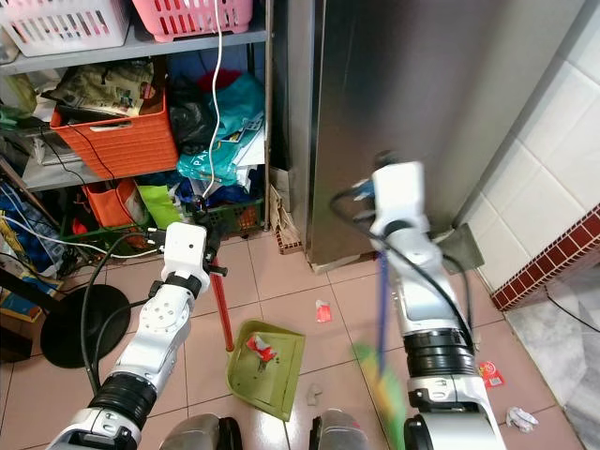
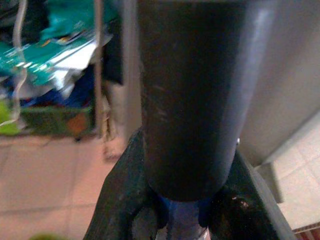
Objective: Sweep floor
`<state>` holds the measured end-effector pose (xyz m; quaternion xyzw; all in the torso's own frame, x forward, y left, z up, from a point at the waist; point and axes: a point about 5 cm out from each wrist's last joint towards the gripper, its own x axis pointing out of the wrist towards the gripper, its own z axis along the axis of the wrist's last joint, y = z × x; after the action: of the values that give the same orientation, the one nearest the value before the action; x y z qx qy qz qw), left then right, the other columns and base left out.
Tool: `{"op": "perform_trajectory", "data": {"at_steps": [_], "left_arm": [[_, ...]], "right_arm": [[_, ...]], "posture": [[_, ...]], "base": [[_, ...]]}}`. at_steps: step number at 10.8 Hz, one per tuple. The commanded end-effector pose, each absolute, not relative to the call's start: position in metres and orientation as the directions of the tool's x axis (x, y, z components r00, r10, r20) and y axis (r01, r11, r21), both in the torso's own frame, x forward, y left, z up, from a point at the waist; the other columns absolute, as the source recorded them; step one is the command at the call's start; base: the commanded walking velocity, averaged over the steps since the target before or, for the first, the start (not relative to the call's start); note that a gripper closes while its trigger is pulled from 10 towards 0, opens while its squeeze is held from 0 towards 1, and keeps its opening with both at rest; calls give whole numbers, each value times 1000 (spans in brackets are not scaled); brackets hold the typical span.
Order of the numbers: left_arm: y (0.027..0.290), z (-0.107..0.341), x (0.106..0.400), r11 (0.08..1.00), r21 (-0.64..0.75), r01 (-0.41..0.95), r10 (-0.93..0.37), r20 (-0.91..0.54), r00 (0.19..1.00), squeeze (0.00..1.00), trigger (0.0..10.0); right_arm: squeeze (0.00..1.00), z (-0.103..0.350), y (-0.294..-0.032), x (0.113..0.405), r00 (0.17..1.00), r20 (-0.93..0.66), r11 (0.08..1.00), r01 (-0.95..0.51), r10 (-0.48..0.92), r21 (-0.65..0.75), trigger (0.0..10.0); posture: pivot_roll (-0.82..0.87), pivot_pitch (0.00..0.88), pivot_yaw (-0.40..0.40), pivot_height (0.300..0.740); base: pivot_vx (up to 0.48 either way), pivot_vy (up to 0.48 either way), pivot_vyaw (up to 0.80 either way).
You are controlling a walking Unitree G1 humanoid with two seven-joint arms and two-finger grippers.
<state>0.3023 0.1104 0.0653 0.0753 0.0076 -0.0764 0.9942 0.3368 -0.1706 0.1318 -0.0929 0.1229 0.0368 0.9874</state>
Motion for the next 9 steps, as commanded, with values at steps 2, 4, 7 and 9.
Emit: {"op": "perform_trajectory", "data": {"at_steps": [2,4,7,9], "left_arm": [[119,53,299,957,237,167,-146,-106,984,0,10000],[118,53,303,960,235,155,-131,-117,985,0,10000],[113,54,305,964,223,148,-123,-119,985,0,10000],[110,54,305,965,217,148,-124,-118,985,0,10000]], "right_arm": [[0,132,-168,338,952,-297,984,-123,79,-132,10000],[0,126,-149,335,933,-339,993,-115,121,37,10000],[0,131,-140,339,936,-342,951,29,83,309,10000],[0,133,-141,340,940,-335,914,87,55,396,10000]], "posture": [[-116,51,37,740],[-117,50,36,740],[-120,48,37,740],[-121,50,39,740]], "base": [[0,0,0],[0,0,0],[0,0,0],[0,0,0]]}}
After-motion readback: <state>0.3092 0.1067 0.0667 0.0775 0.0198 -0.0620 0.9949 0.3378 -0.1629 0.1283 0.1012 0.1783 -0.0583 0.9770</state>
